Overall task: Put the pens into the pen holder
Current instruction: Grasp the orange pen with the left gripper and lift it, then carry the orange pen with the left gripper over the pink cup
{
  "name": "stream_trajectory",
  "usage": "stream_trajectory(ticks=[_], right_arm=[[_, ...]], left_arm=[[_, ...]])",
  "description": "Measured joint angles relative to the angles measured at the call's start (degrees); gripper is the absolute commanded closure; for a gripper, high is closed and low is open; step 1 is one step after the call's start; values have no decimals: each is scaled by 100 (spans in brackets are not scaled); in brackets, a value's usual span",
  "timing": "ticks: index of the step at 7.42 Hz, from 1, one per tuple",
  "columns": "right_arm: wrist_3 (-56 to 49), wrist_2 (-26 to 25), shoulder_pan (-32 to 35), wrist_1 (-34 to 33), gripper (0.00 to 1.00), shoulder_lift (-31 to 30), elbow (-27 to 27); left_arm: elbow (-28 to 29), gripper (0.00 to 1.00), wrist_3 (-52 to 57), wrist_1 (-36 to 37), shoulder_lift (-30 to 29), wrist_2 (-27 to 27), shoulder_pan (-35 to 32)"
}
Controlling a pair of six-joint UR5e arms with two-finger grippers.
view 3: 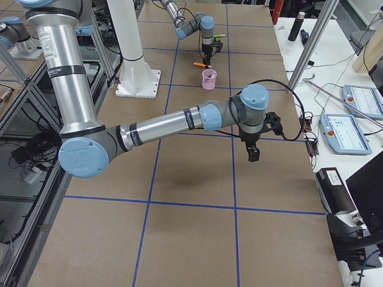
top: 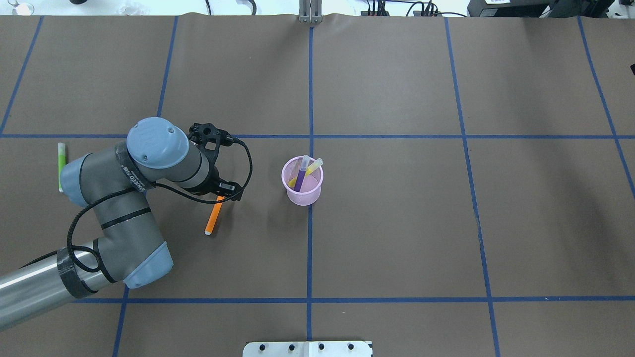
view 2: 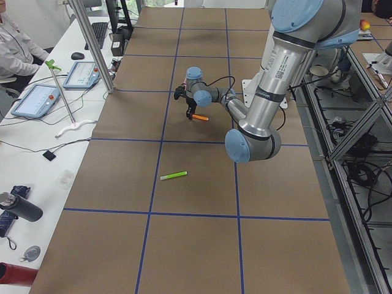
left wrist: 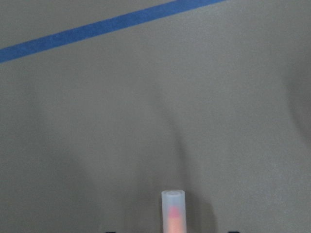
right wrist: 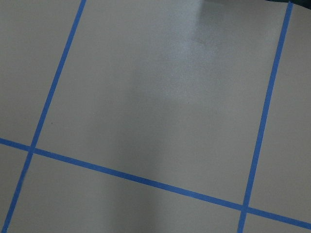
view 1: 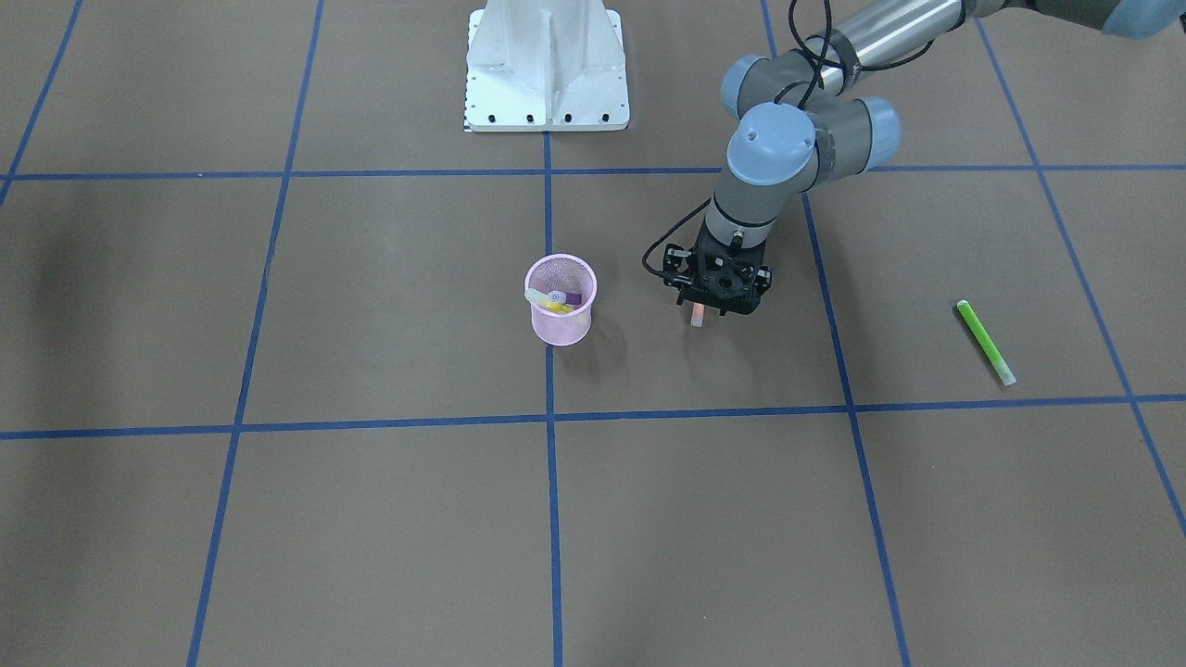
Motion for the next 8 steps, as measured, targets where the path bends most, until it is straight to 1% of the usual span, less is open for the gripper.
stream_trajectory(ticks=[1, 2, 3, 5, 7, 8], right_arm=[[0, -4, 2, 0, 0, 7, -1], [3, -8, 2, 0, 0, 15, -1], [5, -12, 2, 0, 0, 23, -1], [10, -15, 1, 0, 0, 41, -6], [26, -21, -5, 6, 0, 45, -2], [41, -25, -6, 7, 0, 45, -2]], left_arm=[[0, 83, 9, 3, 0, -2, 0], [0, 94, 16, 4, 2, -1, 0], [-10, 100, 19, 10, 7, 0, -2], [-288, 100, 26, 5, 2, -6, -65], [-1059, 100, 129, -51, -30, 48, -207], [-1389, 100, 162, -222, -55, 174, -226]])
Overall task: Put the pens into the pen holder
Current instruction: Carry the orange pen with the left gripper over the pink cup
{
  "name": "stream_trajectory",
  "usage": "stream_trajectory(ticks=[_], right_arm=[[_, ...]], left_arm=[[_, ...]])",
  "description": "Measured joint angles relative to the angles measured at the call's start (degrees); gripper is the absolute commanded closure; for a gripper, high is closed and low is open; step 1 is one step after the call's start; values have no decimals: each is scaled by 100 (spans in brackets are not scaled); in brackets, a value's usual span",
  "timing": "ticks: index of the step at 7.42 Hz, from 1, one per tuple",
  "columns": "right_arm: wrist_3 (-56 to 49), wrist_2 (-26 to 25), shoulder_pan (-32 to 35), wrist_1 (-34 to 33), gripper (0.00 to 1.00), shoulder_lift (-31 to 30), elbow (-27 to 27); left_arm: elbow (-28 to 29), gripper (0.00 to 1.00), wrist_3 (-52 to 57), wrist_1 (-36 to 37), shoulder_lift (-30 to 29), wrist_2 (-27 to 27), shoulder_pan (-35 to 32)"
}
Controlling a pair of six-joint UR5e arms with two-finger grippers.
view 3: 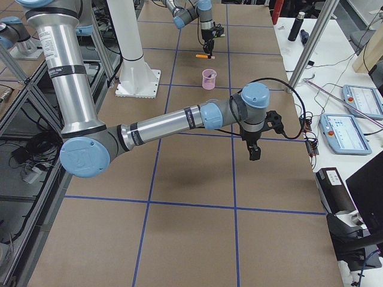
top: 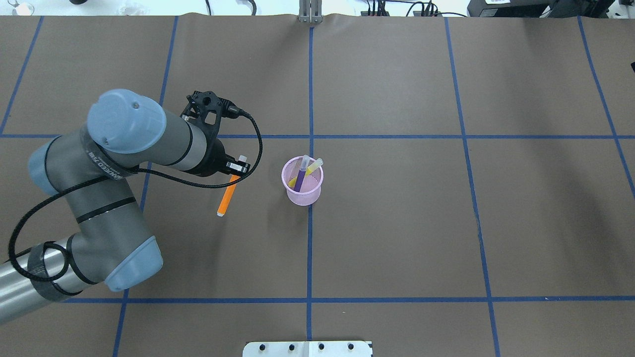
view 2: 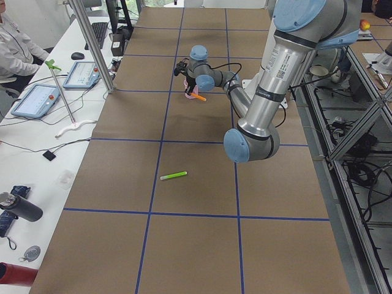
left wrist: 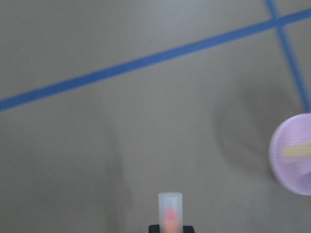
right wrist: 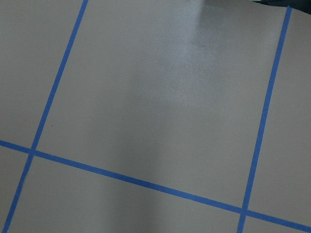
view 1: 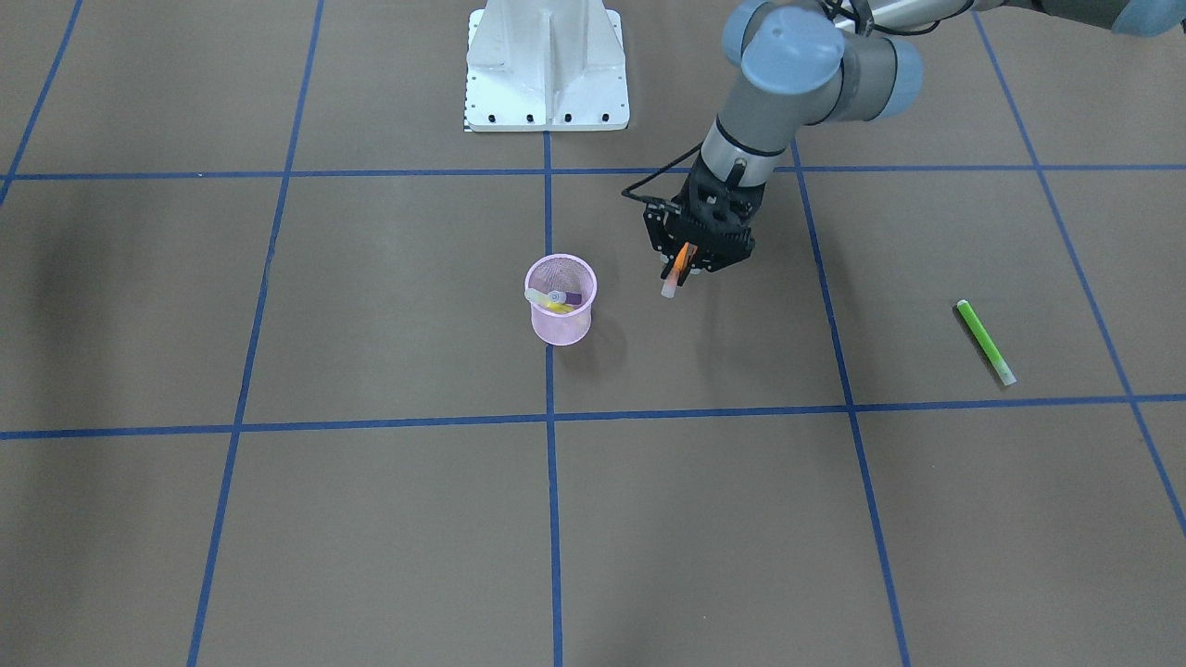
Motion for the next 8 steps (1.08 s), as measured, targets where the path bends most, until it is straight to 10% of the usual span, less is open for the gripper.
stream_trajectory(ticks=[8], right_arm=[[54, -8, -1, 10, 0, -10, 25]], left_arm=[[717, 100, 1162, -4127, -170, 3182, 1220]])
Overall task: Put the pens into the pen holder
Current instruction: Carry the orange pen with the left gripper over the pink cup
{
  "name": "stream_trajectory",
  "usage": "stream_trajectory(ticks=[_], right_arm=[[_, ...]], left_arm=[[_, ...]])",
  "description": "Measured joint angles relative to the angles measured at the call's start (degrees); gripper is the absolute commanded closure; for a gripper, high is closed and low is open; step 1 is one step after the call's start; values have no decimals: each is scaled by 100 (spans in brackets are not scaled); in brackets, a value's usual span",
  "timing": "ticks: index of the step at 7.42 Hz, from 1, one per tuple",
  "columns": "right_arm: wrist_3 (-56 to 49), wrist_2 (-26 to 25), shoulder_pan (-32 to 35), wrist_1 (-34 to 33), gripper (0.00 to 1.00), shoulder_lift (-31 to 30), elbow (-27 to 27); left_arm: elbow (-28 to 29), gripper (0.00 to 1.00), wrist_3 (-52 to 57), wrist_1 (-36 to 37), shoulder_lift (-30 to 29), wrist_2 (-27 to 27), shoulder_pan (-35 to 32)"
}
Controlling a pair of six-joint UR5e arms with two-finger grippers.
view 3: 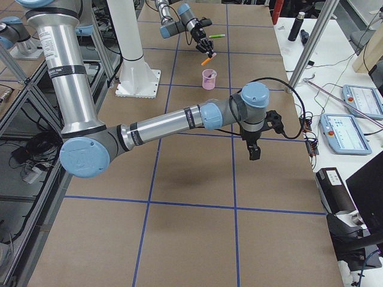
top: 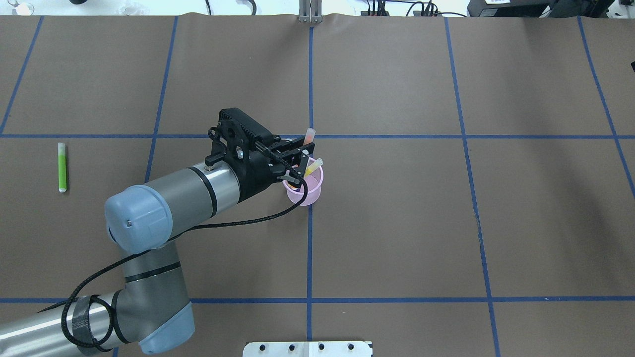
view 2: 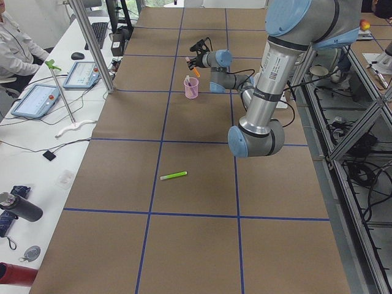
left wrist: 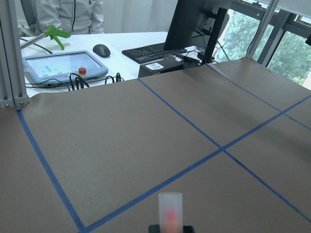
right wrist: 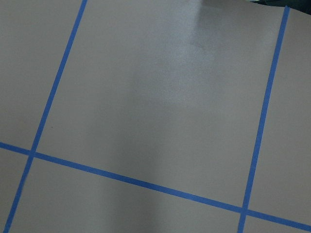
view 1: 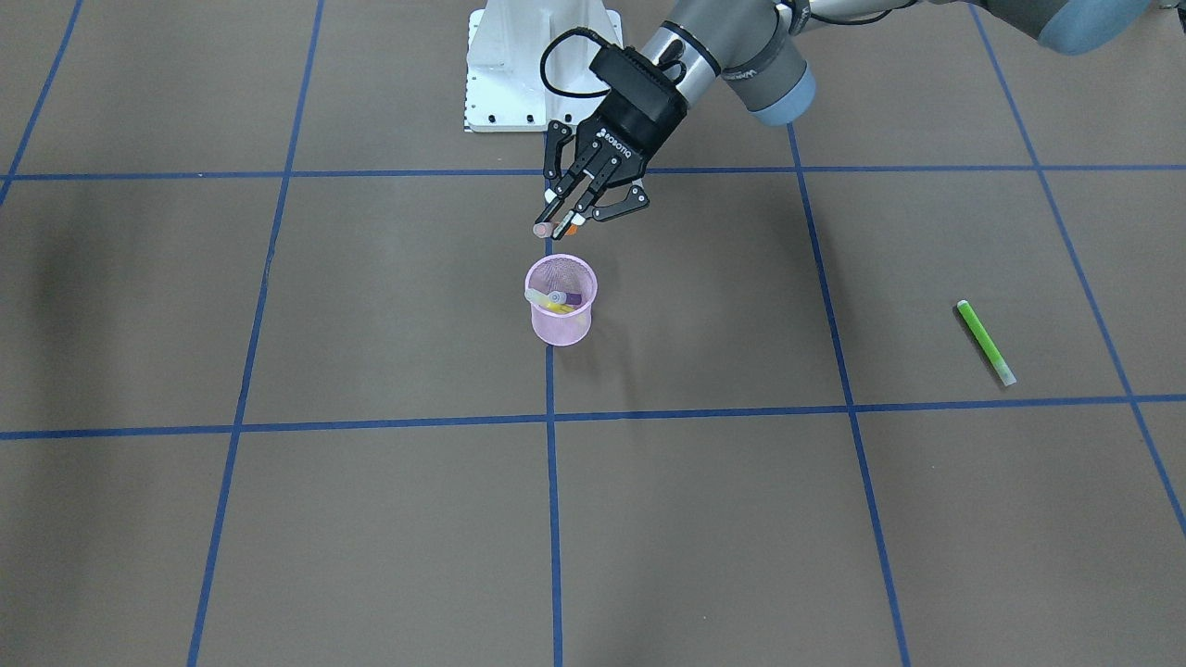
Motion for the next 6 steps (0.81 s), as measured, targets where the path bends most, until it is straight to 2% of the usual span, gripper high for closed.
stream_trajectory(ticks=[2, 3, 5, 6], right_arm=[[0, 0, 0, 2, 0, 0, 4], [0, 0, 0, 6, 0, 0, 6], [0, 0, 0, 8, 0, 0, 7], [0, 0, 0, 9, 0, 0, 10]], left_arm=[[392, 100, 208, -489, -84, 201, 21], [523, 89, 227, -561, -130, 237, 23], [619, 52, 227, -616, -163, 255, 24], [636, 47, 219, -629, -165, 257, 24]])
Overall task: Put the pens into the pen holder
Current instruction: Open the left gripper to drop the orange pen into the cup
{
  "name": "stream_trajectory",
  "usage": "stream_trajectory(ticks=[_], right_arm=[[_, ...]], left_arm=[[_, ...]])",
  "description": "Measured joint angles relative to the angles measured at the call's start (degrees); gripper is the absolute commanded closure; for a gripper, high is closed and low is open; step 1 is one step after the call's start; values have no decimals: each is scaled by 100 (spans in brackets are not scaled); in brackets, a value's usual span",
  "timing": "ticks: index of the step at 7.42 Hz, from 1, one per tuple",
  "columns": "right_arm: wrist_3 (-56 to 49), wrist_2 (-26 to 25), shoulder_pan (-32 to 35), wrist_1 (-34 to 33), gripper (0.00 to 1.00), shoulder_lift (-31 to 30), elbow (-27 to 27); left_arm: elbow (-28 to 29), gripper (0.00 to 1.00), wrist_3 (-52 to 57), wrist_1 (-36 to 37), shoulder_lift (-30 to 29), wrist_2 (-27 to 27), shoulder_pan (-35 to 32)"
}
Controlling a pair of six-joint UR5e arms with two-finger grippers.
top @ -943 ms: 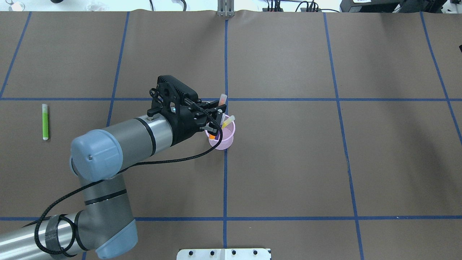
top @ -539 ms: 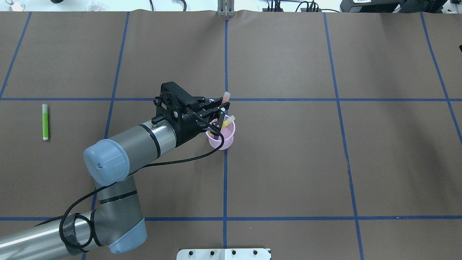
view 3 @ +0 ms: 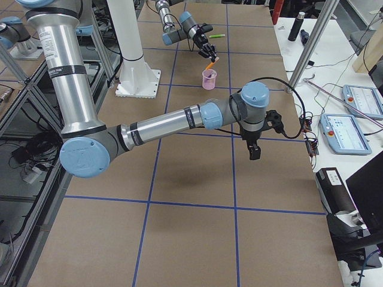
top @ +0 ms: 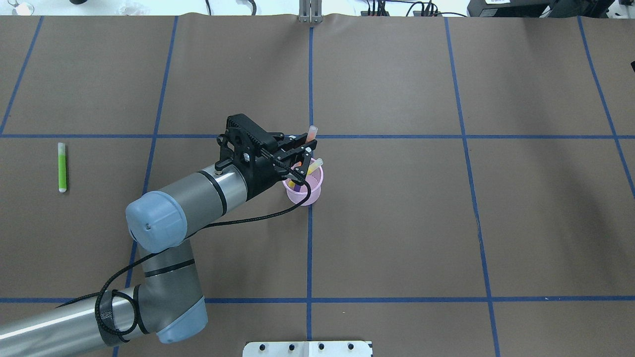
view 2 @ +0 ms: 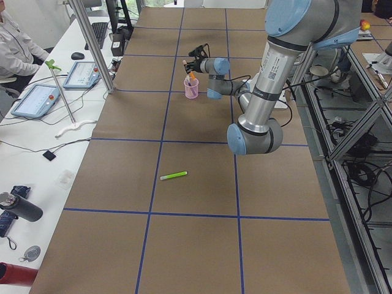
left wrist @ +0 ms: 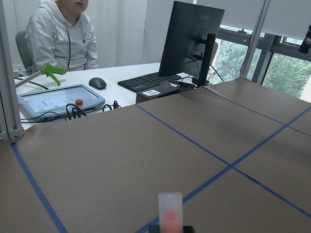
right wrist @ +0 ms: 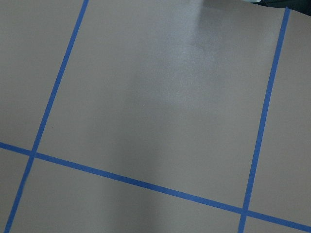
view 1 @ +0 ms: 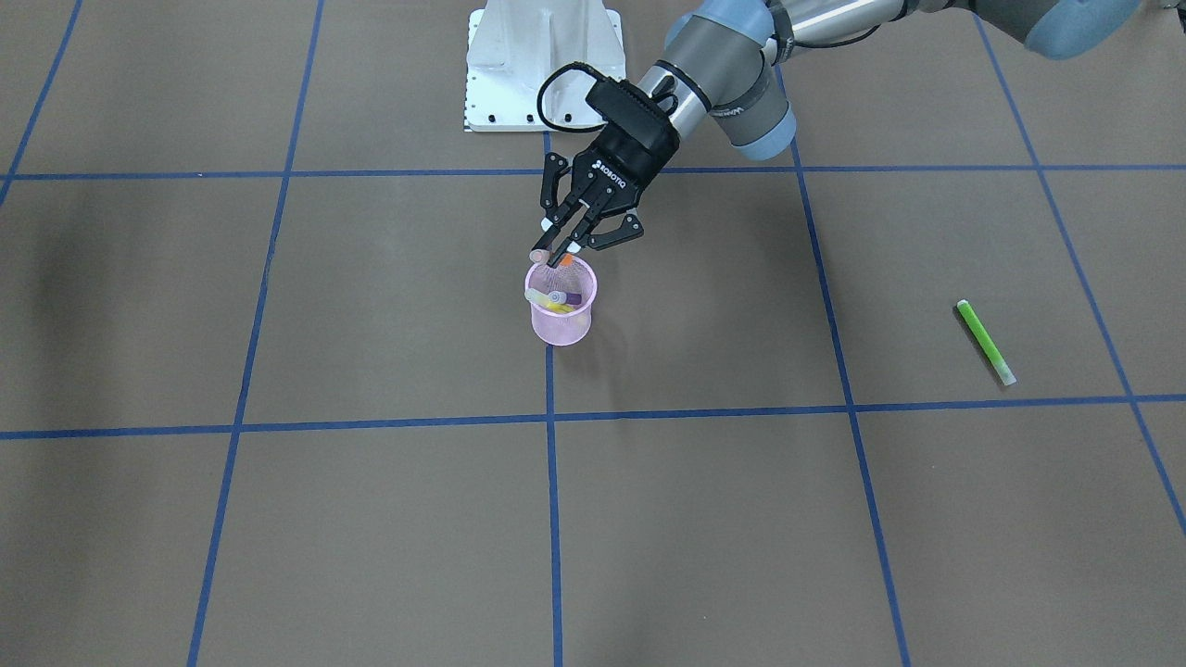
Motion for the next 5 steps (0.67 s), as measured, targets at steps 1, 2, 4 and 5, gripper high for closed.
stream_trajectory(ticks=[1, 2, 4, 5], right_arm=[[0, 0, 0, -2, 0, 0, 0], [0, 0, 0, -3, 0, 0, 1], [0, 0, 1, -2, 0, 0, 7], [0, 0, 5, -5, 0, -1, 8]], left_arm=[[6, 45, -6, -5, -2, 0, 0], [8, 41, -11, -7, -2, 1, 0], [-18, 29, -26, 18, -15, -19, -5], [-46, 14, -42, 63, -17, -40, -25]])
